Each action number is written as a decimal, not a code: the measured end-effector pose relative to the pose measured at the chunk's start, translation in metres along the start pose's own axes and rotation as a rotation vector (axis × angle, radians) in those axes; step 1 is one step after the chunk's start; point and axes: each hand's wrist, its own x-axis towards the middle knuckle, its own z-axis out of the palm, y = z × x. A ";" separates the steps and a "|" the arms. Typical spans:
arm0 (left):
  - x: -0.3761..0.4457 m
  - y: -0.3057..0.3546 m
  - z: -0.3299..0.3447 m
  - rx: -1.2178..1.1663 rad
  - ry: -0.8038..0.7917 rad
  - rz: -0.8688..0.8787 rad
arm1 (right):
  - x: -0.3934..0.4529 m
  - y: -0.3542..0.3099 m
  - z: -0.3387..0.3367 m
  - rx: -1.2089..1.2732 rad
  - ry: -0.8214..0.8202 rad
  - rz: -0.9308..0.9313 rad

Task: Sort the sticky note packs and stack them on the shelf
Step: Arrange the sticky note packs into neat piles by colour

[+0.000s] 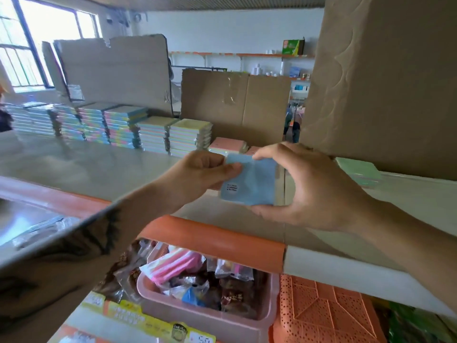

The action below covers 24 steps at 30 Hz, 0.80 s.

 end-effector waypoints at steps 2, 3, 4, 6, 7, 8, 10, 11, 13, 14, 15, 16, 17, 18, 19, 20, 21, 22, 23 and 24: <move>-0.011 0.001 -0.018 0.101 0.034 -0.031 | 0.015 -0.010 0.008 0.084 -0.001 -0.025; -0.017 0.000 -0.030 0.201 0.053 -0.039 | 0.024 -0.016 0.014 0.119 -0.013 -0.037; -0.022 -0.002 -0.043 0.284 0.069 -0.044 | 0.033 -0.022 0.020 0.144 -0.024 -0.045; -0.032 -0.006 -0.070 0.359 0.108 -0.030 | 0.054 -0.034 0.033 0.180 -0.041 -0.050; -0.038 -0.007 -0.085 0.386 0.119 -0.020 | 0.066 -0.040 0.041 0.195 -0.044 -0.049; -0.044 -0.009 -0.102 0.405 0.128 -0.013 | 0.078 -0.047 0.049 0.208 -0.044 -0.049; -0.056 -0.014 -0.136 0.454 0.132 -0.015 | 0.105 -0.062 0.069 0.224 -0.042 -0.052; -0.062 -0.019 -0.155 0.488 0.129 -0.026 | 0.120 -0.073 0.081 0.222 -0.040 -0.050; -0.071 -0.030 -0.194 0.529 0.160 -0.044 | 0.153 -0.095 0.110 0.209 -0.030 -0.053; -0.073 -0.037 -0.216 0.523 0.199 -0.041 | 0.170 -0.108 0.126 0.207 -0.030 -0.060; -0.074 -0.047 -0.240 0.481 0.237 -0.042 | 0.189 -0.121 0.143 0.201 -0.036 -0.068; -0.074 -0.057 -0.264 0.419 0.264 -0.061 | 0.208 -0.136 0.160 0.184 -0.044 -0.071; -0.073 -0.067 -0.289 0.376 0.288 -0.101 | 0.228 -0.150 0.177 0.154 -0.058 -0.071; -0.073 -0.075 -0.313 0.366 0.302 -0.140 | 0.247 -0.165 0.193 0.114 -0.075 -0.072; -0.074 -0.082 -0.337 0.388 0.307 -0.161 | 0.266 -0.179 0.207 0.070 -0.090 -0.073; -0.074 -0.089 -0.360 0.446 0.297 -0.152 | 0.283 -0.192 0.221 0.027 -0.106 -0.071; -0.076 -0.093 -0.383 0.542 0.274 -0.135 | 0.300 -0.205 0.232 -0.002 -0.127 -0.063; -0.078 -0.097 -0.405 0.651 0.251 -0.130 | 0.316 -0.215 0.242 -0.013 -0.150 -0.051; -0.080 -0.100 -0.427 0.723 0.224 -0.132 | 0.332 -0.224 0.250 -0.016 -0.172 -0.040; -0.083 -0.103 -0.449 0.764 0.191 -0.144 | 0.346 -0.232 0.256 -0.016 -0.186 -0.033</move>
